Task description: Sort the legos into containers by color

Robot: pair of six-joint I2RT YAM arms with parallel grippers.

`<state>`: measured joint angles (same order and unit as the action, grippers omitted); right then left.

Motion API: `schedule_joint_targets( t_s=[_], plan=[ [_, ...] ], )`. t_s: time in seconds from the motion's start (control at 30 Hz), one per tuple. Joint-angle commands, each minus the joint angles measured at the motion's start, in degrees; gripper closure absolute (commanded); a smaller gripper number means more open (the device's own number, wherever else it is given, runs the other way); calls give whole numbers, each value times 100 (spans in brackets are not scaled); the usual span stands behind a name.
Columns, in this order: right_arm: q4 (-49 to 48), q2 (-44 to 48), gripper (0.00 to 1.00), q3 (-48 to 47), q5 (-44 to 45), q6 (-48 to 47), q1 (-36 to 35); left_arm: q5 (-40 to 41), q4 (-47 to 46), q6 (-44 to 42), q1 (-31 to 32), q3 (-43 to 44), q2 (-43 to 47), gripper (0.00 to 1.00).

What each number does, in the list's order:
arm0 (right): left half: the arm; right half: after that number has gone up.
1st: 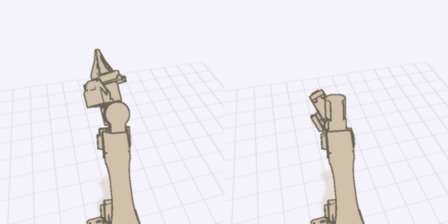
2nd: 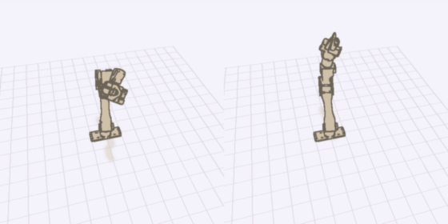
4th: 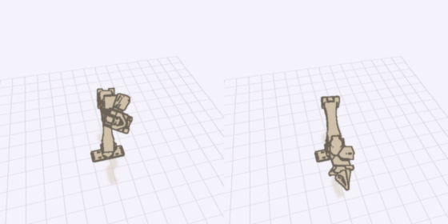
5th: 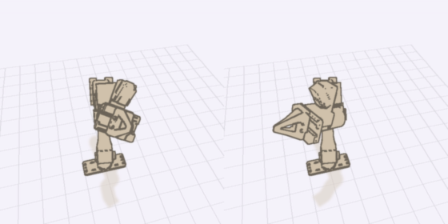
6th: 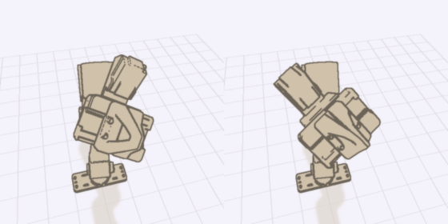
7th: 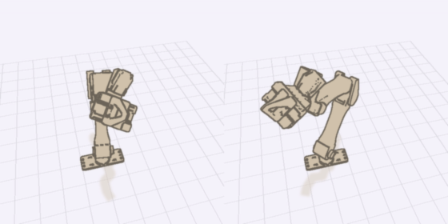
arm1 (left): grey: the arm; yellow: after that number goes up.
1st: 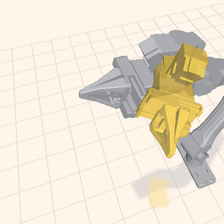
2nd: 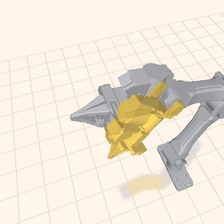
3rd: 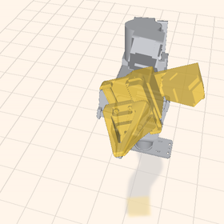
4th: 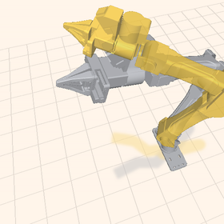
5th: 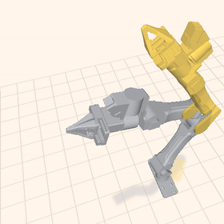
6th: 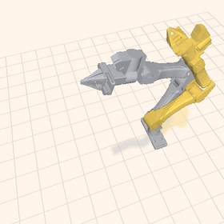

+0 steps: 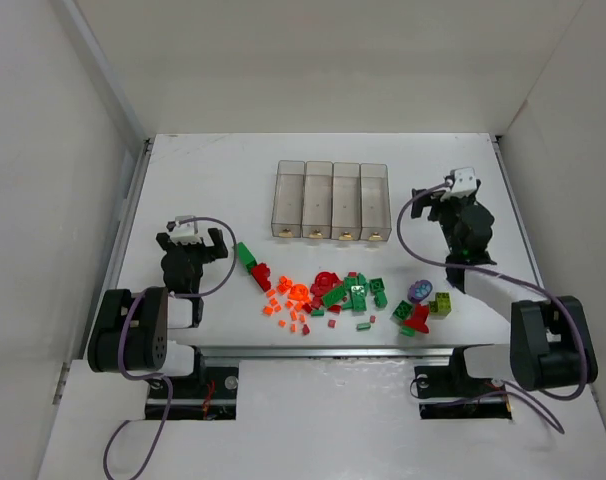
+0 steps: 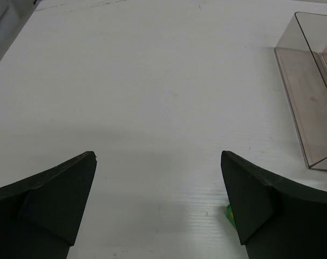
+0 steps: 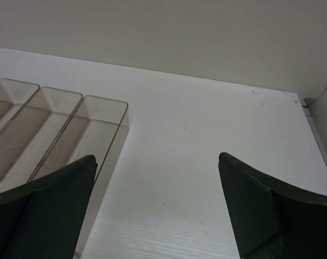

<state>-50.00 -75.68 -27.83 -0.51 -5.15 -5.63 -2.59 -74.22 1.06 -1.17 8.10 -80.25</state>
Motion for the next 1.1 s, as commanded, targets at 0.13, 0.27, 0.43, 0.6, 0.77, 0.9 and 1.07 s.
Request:
schedule_joint_targets(
  t_s=[0.13,0.27,0.43,0.6,0.77,0.9,1.07],
  plan=[
    [886,1037,0,-951,-143,-1223,-298,-40,-1244,-36,20,139,115,1],
    [1832,1178,0,-2196,787,-1839,-491,-966,-1142,-509,117,52,385,1],
    [3831,345,0,-4928,3755,-3490,-1315,-1896,3573,-3050,484,2368,2030,1],
    [3909,-588,0,-6794,5587,-3165,-1607,1172,3826,-3975,609,4571,1522,1],
    [8289,-869,0,-8308,418,-939,-1451,756,6177,-2734,609,5685,1545,1],
    [8621,-791,0,-6909,-1063,292,-1450,-821,7482,-2901,819,5098,2082,1],
    [8761,-579,0,-5514,-137,682,-2537,-822,7483,-3259,952,4025,2540,1]
  ],
)
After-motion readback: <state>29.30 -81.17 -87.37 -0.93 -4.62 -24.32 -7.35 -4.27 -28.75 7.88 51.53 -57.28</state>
